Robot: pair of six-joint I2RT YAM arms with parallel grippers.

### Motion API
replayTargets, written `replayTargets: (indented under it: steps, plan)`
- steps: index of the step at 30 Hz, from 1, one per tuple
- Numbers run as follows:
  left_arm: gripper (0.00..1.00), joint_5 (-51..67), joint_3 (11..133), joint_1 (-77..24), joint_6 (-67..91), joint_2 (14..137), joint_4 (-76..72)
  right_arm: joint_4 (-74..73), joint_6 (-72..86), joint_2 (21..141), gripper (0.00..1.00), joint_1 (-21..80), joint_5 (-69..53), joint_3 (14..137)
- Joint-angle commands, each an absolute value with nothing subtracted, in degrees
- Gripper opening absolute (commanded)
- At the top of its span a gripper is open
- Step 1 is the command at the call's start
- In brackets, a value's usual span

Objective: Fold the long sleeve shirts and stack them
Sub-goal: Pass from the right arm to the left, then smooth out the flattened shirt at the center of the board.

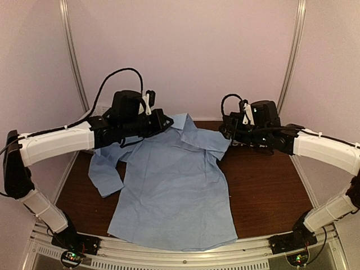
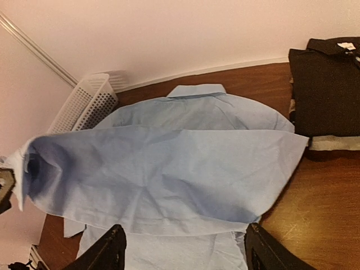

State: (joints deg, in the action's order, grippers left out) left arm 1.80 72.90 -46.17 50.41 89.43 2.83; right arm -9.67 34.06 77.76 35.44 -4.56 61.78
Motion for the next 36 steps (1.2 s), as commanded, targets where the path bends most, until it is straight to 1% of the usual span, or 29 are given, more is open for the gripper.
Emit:
replayTargets:
  steps: [1,4,11,18,24,28,31,32,34,36]
  plan:
    - [0.0,-2.39,71.48,-45.36,49.23,86.74,5.38,-9.91,32.51,79.28,0.73,31.11,-2.57,56.3]
    - [0.0,-3.78,70.35,-45.35,49.32,85.34,6.91,-4.87,32.82,81.96,0.73,27.91,-7.58,53.56]
    - [0.0,-6.48,66.92,-45.14,49.91,81.91,9.04,6.52,34.97,92.14,0.73,23.65,-16.49,53.56]
    - [0.0,-7.06,65.44,-45.18,50.5,81.09,9.61,19.07,39.84,103.03,0.74,18.92,-23.1,55.6]
    - [0.0,-7.23,65.04,-45.18,50.47,80.87,10.23,25.4,43.07,111.66,0.71,18.2,-26.1,60.44]
    - [0.0,-7.27,65.32,-45.18,50.15,81.01,10.75,29.29,45.69,115.18,0.63,18.11,-27.81,63.11]
    - [0.0,-7.42,65.77,-45.18,49.75,80.97,11.49,30.99,46.61,116.1,0.56,18.11,-27.89,64.23]
    - [0.0,-7.6,65.9,-45.18,49.67,80.92,11.7,30.83,46.58,116.33,0.53,18.08,-27.69,64.82]
    - [0.0,-7.79,65.92,-45.1,49.38,80.76,11.81,30.2,46.3,117.06,0.42,18.12,-27.77,66.28]
    - [0.0,-7.69,66.0,-45.01,49.16,80.6,11.95,29.44,46.11,117.48,0.25,18.11,-27.89,67.71]
